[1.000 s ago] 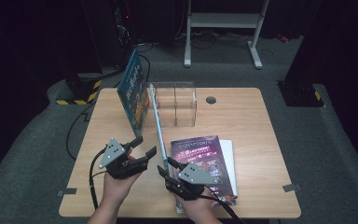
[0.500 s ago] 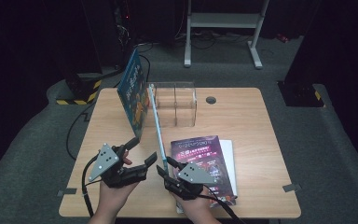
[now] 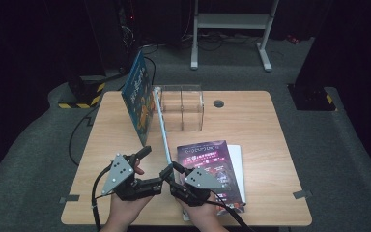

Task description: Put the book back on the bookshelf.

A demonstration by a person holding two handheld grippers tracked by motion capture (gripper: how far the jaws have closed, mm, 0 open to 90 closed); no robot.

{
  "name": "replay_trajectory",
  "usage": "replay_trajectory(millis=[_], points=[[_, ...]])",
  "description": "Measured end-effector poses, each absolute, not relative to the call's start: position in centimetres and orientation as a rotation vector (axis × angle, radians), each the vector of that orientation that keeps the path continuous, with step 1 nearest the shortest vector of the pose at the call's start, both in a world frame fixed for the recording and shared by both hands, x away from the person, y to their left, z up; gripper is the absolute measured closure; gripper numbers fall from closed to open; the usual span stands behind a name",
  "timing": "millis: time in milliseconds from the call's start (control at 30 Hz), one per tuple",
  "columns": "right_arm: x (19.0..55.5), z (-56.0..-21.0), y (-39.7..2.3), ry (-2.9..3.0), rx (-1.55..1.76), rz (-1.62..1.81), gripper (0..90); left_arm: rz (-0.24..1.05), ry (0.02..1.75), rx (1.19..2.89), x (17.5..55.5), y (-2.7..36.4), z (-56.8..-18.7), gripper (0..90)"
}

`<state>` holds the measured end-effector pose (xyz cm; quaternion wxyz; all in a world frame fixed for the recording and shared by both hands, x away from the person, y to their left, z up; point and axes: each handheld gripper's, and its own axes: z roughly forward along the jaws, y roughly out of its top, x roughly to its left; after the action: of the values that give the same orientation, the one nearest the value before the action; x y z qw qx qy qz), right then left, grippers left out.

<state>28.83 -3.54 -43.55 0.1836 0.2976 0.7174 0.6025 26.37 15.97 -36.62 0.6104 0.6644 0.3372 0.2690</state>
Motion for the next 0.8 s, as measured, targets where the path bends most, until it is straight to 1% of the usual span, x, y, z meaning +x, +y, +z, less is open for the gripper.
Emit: replay_trajectory(millis=[233,533,667,767,800], points=[[28.8,-43.6,-3.4,2.024,0.858,1.712,54.7,0.643,0.794,1.592,26.7,14.5,-37.7,14.8],[28.7,-43.7,-3.5,2.04,0.867,1.721,54.7,0.598,0.816,1.613,27.6,14.4,-38.5,16.5],[28.4,-43.9,-3.2,2.063,0.853,1.729,54.3,0.63,0.829,1.624,27.6,14.4,-38.7,16.5],[28.3,-44.1,-3.1,2.066,0.854,1.73,53.9,0.638,0.837,1.616,27.6,14.6,-38.7,20.8],[28.3,-44.1,-3.0,2.068,0.855,1.725,53.7,0.64,0.841,1.617,27.6,14.6,-38.7,20.8]])
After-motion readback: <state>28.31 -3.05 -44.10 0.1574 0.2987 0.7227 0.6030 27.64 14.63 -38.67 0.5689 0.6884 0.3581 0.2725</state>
